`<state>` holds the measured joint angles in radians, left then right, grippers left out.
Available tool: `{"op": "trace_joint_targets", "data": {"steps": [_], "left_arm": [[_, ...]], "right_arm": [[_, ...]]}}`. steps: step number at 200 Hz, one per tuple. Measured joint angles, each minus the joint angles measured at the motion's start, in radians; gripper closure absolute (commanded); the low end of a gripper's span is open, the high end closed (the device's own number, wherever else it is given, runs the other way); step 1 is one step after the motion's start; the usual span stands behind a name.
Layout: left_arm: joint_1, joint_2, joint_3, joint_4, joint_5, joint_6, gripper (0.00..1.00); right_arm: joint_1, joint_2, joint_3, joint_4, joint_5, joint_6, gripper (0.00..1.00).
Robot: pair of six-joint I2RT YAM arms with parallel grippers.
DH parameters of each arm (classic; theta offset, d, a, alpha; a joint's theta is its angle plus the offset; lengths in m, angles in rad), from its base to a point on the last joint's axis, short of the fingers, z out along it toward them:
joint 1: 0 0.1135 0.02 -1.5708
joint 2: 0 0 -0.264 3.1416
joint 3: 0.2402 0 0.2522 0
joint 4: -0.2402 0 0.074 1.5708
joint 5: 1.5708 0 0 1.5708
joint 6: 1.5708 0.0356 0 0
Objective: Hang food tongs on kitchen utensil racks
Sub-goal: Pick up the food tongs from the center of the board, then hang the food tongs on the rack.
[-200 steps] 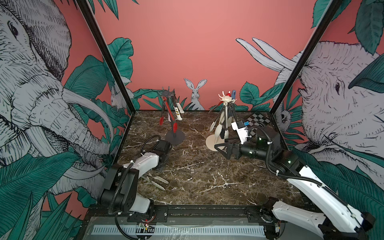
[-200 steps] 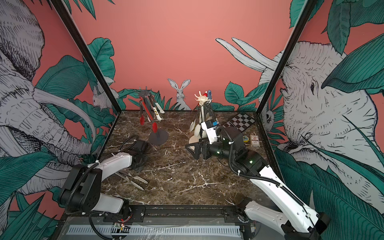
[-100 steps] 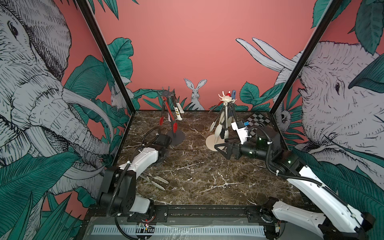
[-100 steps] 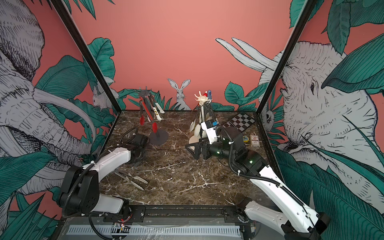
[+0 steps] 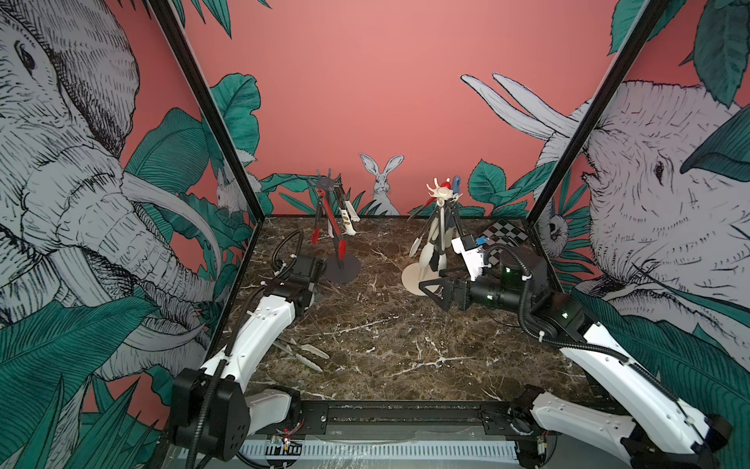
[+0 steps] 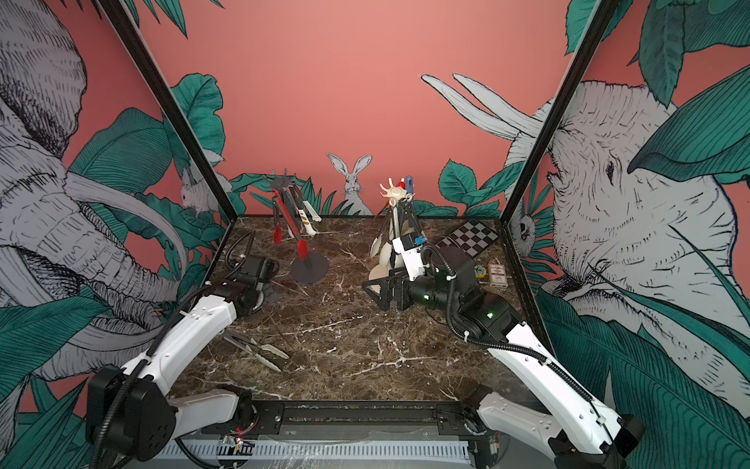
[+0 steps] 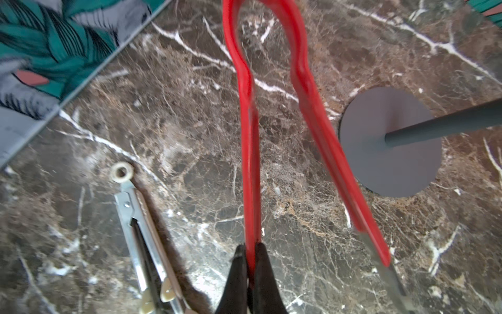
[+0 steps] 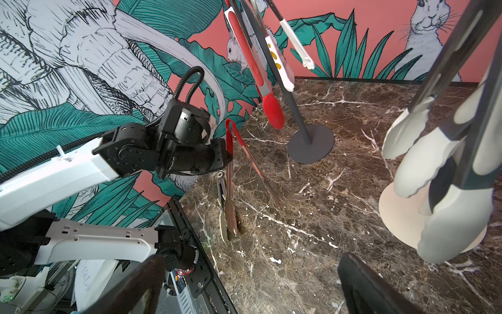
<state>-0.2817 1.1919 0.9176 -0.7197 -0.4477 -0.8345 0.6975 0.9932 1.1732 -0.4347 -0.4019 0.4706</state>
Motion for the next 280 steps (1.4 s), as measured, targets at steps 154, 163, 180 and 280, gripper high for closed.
{"op": "trace_joint_targets", "data": {"steps": [154, 163, 180, 280], "left_arm": [[0.111, -0.312, 0.043, 0.208, 0.12, 0.782, 1.0], [0.114, -0.314, 0.052, 0.218, 0.137, 0.814, 1.0], [0.122, -0.315, 0.066, 0.235, 0.172, 0.878, 1.0], [0.193, -0.26, 0.206, 0.252, 0.433, 1.057, 1.0]], "right_arm": [[-0.006, 0.044, 0.061, -0.004, -0.007, -0.019, 0.01], [-0.006, 0.051, 0.066, -0.005, -0.009, -0.021, 0.01], [-0.006, 0.061, 0.074, -0.005, -0.015, -0.027, 0.01], [-0.006, 0.095, 0.104, -0.008, -0.034, -0.045, 0.01]]}}
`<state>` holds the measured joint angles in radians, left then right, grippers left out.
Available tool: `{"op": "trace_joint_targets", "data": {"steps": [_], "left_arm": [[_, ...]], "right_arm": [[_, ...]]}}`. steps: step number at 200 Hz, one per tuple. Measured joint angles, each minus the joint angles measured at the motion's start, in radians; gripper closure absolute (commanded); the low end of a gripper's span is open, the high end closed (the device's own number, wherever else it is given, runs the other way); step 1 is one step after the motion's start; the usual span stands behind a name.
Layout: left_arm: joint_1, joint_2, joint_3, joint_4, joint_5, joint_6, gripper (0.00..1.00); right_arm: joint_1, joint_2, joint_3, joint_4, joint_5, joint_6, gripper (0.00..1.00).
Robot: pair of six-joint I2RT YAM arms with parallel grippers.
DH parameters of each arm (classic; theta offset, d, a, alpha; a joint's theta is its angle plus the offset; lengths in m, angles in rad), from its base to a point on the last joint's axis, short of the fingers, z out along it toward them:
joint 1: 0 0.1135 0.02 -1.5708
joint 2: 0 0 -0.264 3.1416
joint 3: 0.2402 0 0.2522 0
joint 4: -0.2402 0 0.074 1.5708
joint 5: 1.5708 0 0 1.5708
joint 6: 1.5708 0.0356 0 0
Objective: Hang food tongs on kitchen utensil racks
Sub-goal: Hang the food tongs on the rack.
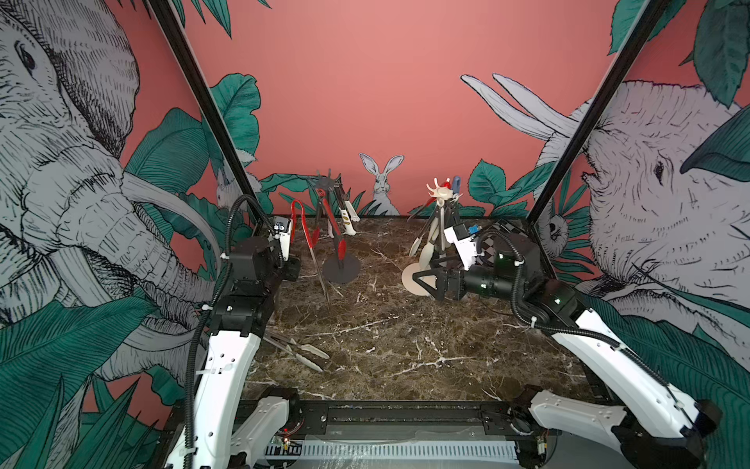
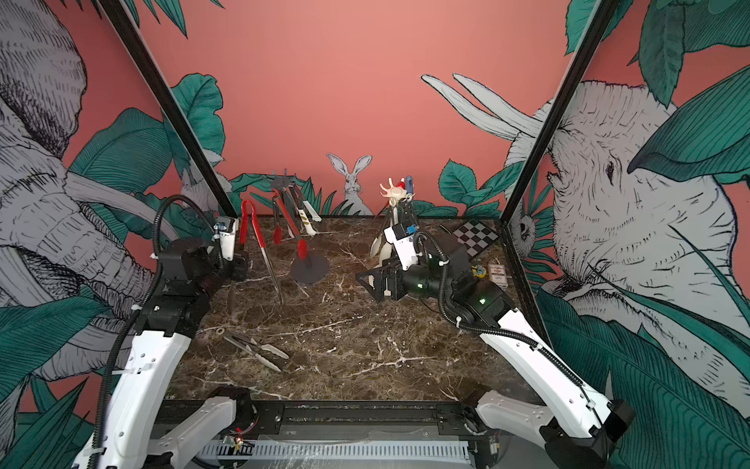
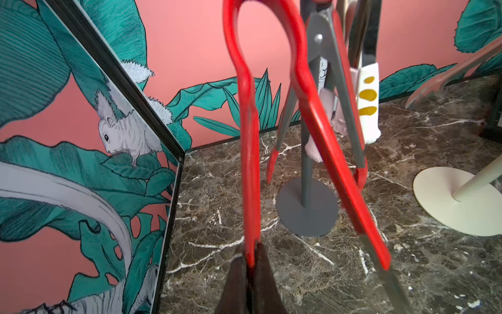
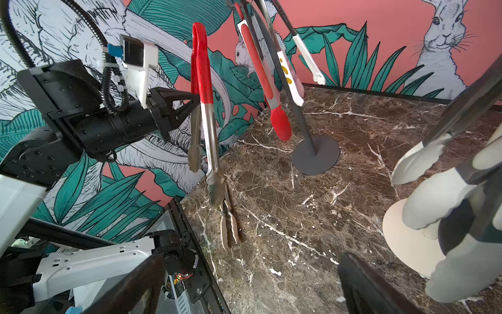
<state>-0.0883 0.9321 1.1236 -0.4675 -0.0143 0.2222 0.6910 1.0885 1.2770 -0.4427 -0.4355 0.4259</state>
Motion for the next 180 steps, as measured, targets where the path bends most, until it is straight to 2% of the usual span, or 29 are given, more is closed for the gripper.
{"op": "trace_joint_targets", "data": {"steps": [91, 180], "left_arm": [[0.066, 0.172, 0.187, -0.064, 0.262, 0.054, 1.0], [0.149, 0.233, 0.258, -0.091, 0.391, 0.055, 1.0]], "right_arm": [[0.0, 0.006, 0.0, -0.005, -0.015, -0.011, 0.01], [0.0, 0.004, 0.0, -0.014, -0.015, -0.011, 0.01]]}}
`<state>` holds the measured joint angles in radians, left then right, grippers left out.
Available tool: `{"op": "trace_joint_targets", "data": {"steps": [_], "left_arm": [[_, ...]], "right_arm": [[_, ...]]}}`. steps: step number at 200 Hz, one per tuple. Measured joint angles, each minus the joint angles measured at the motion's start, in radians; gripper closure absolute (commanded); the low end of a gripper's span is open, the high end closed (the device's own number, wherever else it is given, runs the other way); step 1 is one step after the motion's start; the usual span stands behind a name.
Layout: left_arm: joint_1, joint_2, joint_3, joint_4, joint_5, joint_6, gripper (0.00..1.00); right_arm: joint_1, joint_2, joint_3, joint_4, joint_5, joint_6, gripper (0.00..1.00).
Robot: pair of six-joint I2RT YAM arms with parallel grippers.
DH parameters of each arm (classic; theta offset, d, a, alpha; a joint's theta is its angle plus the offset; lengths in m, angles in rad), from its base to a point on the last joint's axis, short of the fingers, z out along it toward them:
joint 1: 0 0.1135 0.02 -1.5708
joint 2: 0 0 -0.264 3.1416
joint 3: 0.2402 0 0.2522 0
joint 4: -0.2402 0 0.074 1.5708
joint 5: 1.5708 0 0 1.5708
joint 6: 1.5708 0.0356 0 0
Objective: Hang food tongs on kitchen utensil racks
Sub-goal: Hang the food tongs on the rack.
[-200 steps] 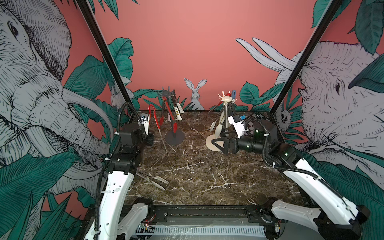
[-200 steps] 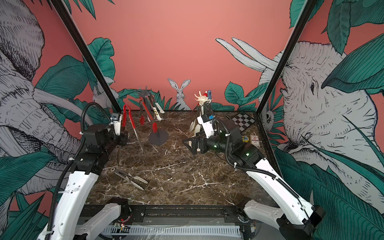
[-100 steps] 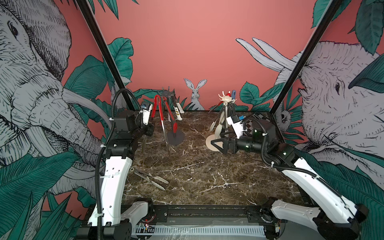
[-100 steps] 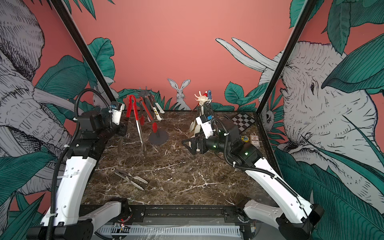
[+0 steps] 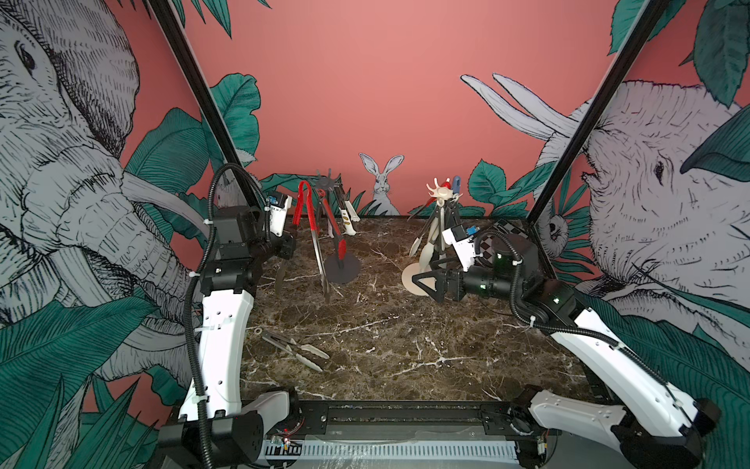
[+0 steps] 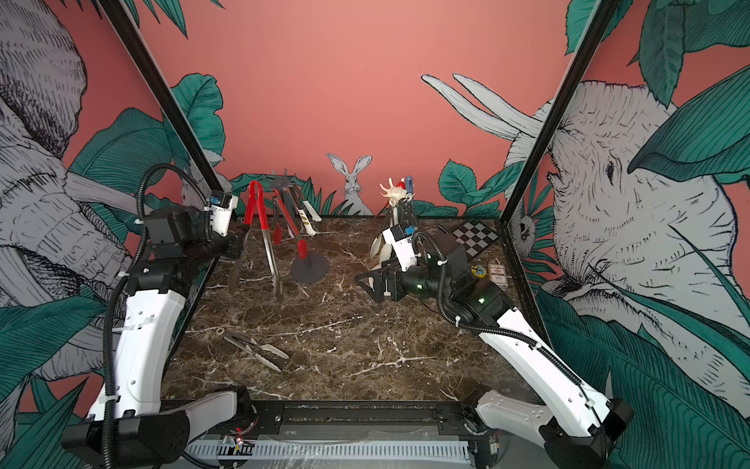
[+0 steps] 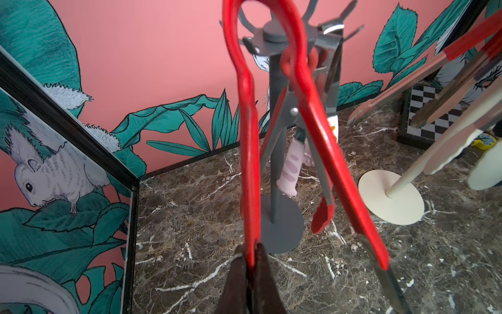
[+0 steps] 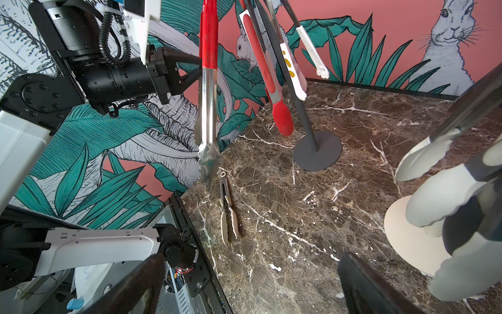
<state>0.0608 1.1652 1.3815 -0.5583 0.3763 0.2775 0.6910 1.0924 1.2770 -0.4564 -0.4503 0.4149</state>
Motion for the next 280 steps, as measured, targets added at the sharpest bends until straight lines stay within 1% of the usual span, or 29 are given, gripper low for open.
{"op": "trace_joint_targets", "data": {"steps": [30, 84, 168, 212, 280], "left_arm": [[0.005, 0.038, 0.041, -0.019, 0.04, 0.003, 1.0], [0.025, 0.117, 0.071, -0.037, 0.106, 0.005, 1.0], [0.058, 0.141, 0.092, -0.053, 0.172, 0.008, 1.0], [0.093, 0.167, 0.11, -0.051, 0.245, -0.005, 1.0], [0.093, 0.2, 0.11, -0.074, 0.327, -0.008, 1.0]], "right_arm": [[0.0, 0.0, 0.0, 0.0, 0.0, 0.001, 0.01], [0.0, -0.001, 0.0, 0.0, 0.0, 0.004, 0.01], [0.0, -0.005, 0.0, 0.002, 0.0, 0.006, 0.01], [0.0, -0.005, 0.0, 0.003, -0.002, 0.011, 0.01], [0.0, -0.001, 0.0, 0.003, -0.006, 0.016, 0.01]]}}
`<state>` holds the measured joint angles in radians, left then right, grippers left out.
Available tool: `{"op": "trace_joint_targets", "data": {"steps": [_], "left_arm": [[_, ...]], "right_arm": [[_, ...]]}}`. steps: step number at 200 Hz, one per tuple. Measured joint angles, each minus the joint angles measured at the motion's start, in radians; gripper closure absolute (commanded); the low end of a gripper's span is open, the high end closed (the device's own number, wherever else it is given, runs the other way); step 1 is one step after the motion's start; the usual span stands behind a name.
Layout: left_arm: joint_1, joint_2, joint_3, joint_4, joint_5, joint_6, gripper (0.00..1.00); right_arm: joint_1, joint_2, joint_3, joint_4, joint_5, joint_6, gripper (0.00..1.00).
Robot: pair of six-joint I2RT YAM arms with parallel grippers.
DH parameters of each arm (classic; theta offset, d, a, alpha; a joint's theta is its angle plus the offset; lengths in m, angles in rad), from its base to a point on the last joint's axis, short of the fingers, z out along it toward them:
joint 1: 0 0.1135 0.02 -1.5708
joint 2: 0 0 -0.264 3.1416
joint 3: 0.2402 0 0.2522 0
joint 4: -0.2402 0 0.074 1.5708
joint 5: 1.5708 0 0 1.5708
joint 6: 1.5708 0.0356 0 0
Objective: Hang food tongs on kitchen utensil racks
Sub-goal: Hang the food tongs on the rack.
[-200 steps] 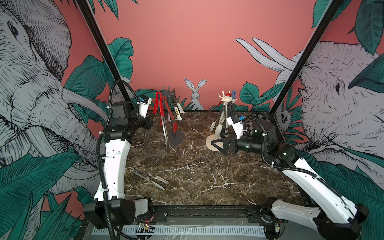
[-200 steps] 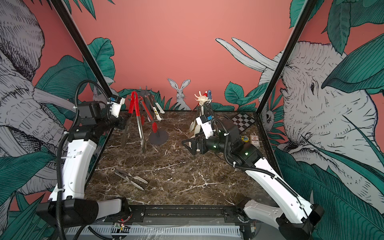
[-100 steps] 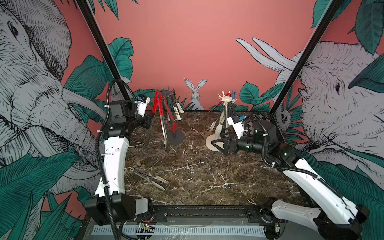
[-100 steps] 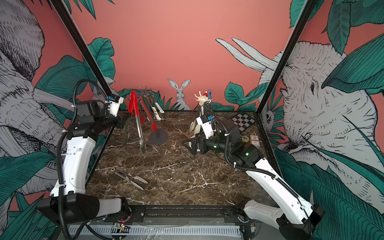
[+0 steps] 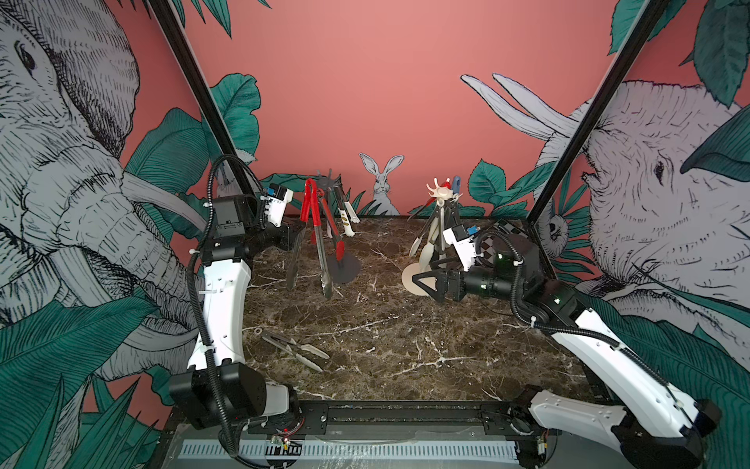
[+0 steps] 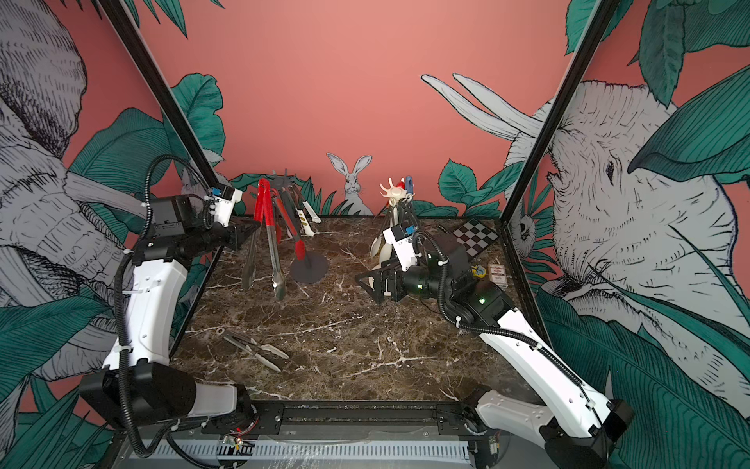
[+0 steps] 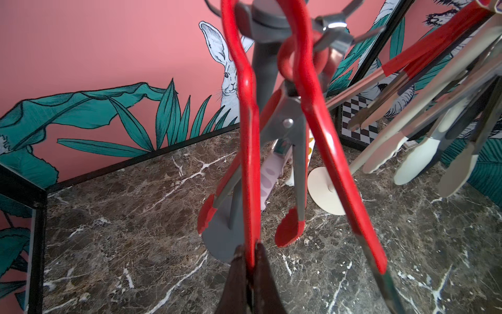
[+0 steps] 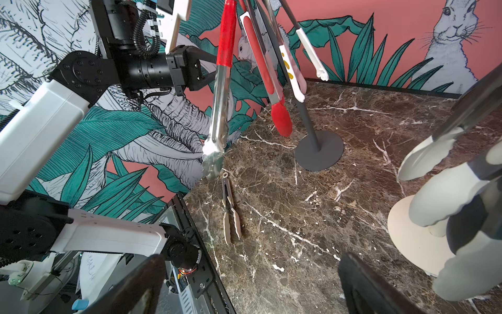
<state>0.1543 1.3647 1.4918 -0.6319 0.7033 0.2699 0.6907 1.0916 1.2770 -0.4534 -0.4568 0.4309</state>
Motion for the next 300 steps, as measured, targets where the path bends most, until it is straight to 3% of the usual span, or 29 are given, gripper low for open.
{"op": "trace_joint_targets", "data": {"steps": [150, 187, 239, 278, 300], "left_arm": [[0.0, 0.034, -0.008, -0.106, 0.014, 0.127, 1.0], [0.0, 0.041, -0.001, -0.1, -0.008, 0.123, 0.87], [0.007, 0.067, 0.011, -0.074, -0.056, 0.082, 0.55], [0.036, 0.05, 0.0, 0.022, -0.082, -0.01, 0.33], [0.06, 0.0, -0.041, 0.094, -0.119, -0.087, 0.26]], "right_arm": [[0.0, 0.016, 0.0, 0.0, -0.005, 0.003, 0.01], [0.0, 0.016, 0.0, 0.0, -0.005, 0.003, 0.01], [0.0, 0.016, 0.0, 0.0, -0.004, 0.004, 0.01], [0.0, 0.016, 0.0, 0.0, -0.003, 0.003, 0.01], [0.0, 0.016, 0.0, 0.0, 0.001, 0.003, 0.01]]}}
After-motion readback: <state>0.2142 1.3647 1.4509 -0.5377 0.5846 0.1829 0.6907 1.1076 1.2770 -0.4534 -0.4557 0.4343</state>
